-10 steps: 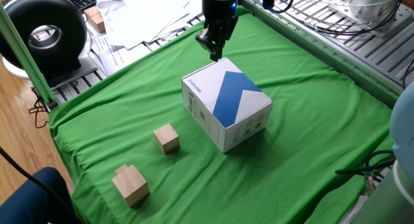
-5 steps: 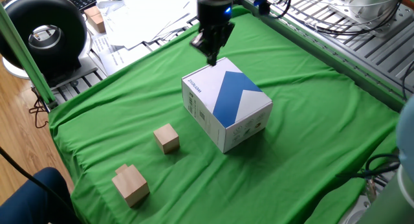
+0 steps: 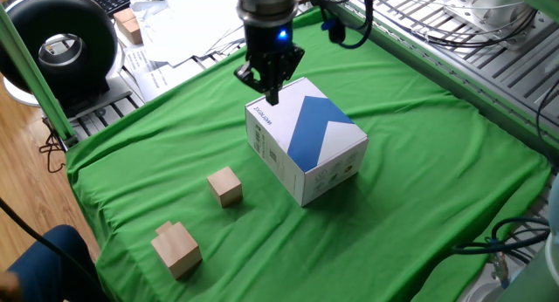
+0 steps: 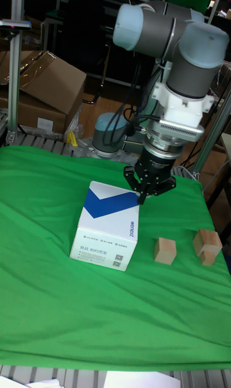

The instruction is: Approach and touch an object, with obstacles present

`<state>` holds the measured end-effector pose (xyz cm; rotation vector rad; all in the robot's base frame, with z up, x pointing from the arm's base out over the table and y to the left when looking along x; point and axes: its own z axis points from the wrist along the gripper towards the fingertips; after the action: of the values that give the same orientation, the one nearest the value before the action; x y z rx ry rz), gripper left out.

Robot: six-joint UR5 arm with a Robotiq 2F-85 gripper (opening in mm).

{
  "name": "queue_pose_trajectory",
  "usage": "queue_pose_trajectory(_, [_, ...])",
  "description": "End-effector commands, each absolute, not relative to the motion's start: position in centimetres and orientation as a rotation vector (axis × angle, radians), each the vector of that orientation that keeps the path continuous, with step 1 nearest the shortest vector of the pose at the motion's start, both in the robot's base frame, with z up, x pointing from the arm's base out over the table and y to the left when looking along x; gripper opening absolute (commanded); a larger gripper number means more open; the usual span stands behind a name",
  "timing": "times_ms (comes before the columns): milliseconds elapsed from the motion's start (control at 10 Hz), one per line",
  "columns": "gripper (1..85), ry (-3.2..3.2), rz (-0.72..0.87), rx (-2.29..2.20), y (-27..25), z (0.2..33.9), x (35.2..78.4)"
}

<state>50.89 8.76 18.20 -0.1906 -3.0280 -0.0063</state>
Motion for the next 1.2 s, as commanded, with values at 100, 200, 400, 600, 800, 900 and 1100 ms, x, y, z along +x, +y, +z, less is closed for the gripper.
queue_pose_trajectory(100, [2.3, -3.023, 0.043, -0.213, 8.7, 18.3, 50.8])
queue_pose_trajectory(200, [2.3, -3.022, 0.078, -0.183, 7.7, 18.5, 50.9])
queue_pose_trajectory(400, [2.3, -2.954, -0.084, -0.156, 10.6, 18.8, 49.3])
queue_pose_trajectory(600, [2.3, -3.032, -0.031, -0.047, 9.5, 18.5, 51.1])
queue_pose_trajectory(800, [2.3, -3.063, -0.016, -0.048, 9.2, 18.4, 51.9])
queue_pose_trajectory(900, [2.3, -3.061, -0.026, -0.041, 9.4, 18.4, 51.8])
queue_pose_trajectory(1100, [2.3, -3.077, -0.022, -0.013, 9.3, 18.4, 52.2])
